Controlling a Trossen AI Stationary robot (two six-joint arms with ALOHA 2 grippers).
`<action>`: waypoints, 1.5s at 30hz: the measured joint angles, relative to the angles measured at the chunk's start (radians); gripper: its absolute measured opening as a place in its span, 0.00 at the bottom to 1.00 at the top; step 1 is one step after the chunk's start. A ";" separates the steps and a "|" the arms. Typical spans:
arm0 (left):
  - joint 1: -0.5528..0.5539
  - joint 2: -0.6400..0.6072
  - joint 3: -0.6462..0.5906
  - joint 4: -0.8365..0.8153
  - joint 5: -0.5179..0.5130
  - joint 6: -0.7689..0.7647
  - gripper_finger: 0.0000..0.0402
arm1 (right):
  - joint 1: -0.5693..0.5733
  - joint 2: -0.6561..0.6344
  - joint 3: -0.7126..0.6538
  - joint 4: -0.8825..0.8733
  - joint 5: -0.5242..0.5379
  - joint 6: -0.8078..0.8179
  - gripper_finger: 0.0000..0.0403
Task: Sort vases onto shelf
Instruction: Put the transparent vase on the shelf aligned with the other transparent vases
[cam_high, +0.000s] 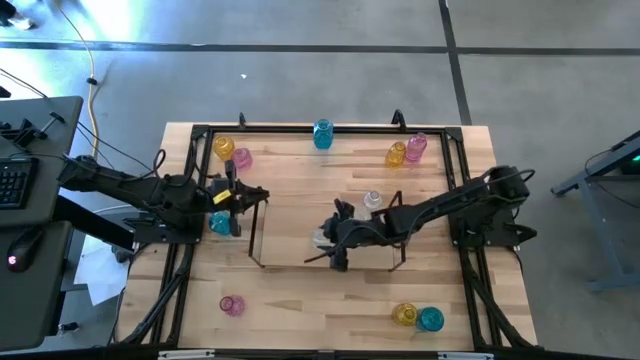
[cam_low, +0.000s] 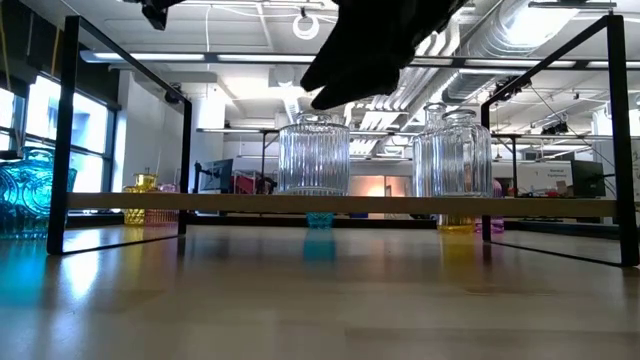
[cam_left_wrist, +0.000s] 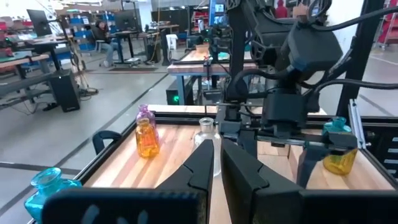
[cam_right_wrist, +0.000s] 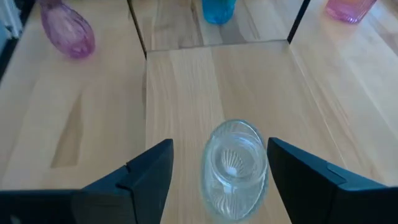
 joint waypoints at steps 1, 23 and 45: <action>0.000 0.001 -0.001 0.000 0.000 0.005 0.05 | -0.002 0.007 0.010 -0.006 0.000 -0.003 0.62; 0.000 0.002 -0.001 0.010 0.000 0.034 0.05 | -0.029 0.046 0.029 -0.069 -0.011 0.021 0.50; 0.000 0.002 -0.001 0.004 0.000 0.031 0.05 | 0.010 -0.059 0.031 -0.210 -0.079 -0.022 0.28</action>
